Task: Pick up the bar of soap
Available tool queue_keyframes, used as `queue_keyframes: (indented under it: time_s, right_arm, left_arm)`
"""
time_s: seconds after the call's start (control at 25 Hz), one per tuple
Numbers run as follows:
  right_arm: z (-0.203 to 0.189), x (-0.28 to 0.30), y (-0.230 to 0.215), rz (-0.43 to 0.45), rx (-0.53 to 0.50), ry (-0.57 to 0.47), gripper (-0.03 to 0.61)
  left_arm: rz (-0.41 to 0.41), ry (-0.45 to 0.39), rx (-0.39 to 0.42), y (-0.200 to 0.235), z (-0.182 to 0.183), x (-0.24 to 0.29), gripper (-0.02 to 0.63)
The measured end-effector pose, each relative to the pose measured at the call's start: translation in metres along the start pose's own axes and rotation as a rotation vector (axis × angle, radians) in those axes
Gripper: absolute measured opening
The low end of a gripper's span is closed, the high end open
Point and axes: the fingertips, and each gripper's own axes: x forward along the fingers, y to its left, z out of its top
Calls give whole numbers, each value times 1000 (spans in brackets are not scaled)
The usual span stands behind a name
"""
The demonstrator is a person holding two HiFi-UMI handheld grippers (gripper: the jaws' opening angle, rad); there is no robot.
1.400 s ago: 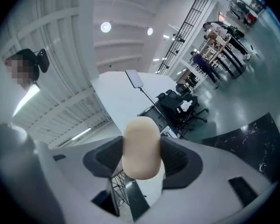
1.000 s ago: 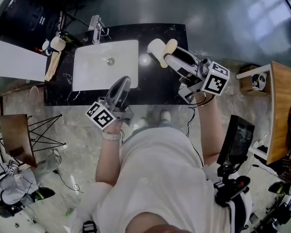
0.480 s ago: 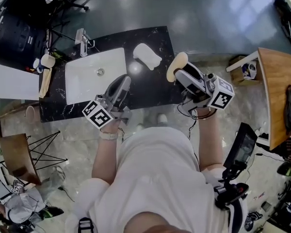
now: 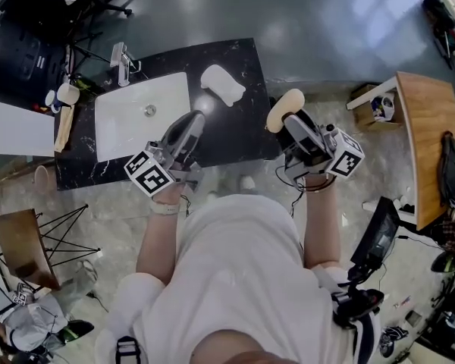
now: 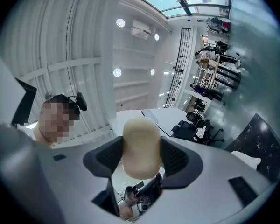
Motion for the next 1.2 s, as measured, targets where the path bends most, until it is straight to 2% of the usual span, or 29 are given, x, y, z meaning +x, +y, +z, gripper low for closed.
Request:
queue_keyframes:
  time_s: [0.32,1.2]
  right_arm:
    - [3,-5,1,19,16,-36,264]
    - [3,-7,-8,23,34,-43,264]
  left_arm:
    - [-3,-2,2,-1,0,0,9]
    - [13,-7,3,3,-1,-1,9]
